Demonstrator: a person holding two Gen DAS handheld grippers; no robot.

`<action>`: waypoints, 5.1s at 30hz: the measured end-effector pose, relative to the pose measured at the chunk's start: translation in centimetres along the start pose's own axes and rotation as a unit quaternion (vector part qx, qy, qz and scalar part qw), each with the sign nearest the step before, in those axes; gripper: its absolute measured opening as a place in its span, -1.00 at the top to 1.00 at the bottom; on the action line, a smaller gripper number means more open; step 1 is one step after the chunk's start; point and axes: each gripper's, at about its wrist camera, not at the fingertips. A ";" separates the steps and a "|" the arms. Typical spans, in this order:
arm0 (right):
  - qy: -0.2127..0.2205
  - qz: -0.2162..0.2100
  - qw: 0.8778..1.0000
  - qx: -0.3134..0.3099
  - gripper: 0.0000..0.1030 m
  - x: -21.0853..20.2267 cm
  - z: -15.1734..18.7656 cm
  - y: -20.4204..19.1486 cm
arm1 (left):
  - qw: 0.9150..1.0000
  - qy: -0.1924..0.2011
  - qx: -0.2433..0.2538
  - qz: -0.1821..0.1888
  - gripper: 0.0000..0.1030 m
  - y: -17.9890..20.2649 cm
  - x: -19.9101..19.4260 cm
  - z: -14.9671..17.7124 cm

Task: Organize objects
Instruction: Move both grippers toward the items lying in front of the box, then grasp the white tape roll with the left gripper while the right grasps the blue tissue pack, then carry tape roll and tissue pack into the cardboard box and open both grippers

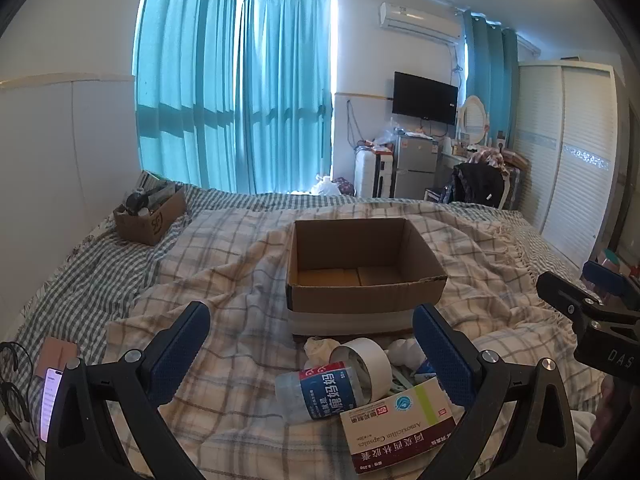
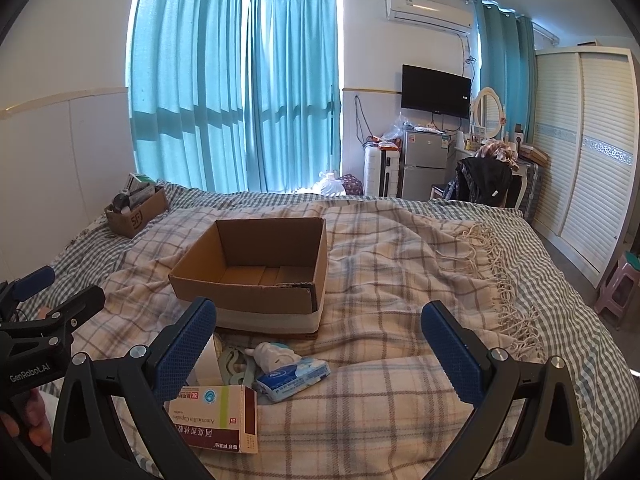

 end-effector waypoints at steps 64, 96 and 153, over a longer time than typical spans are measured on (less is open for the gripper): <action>-0.150 0.003 0.989 0.001 -0.99 10.6 6.1 2.9 | 0.987 -0.156 0.029 0.022 -0.73 4.6 11.9 4.9; -0.221 -0.075 0.972 0.007 -0.64 16.3 7.8 -2.3 | 0.987 -0.151 -0.007 0.057 0.74 -1.1 10.6 1.3; -0.083 -0.066 0.994 -0.027 0.55 24.8 -7.0 -1.3 | 0.969 -0.206 0.033 0.135 0.65 3.3 26.2 -5.4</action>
Point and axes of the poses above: each gripper's, at about its wrist camera, not at the fingertips, and x roughly the way its jaws point, y to its right, z to its underside, and after that the axes turned 7 degrees about -x, right-handed
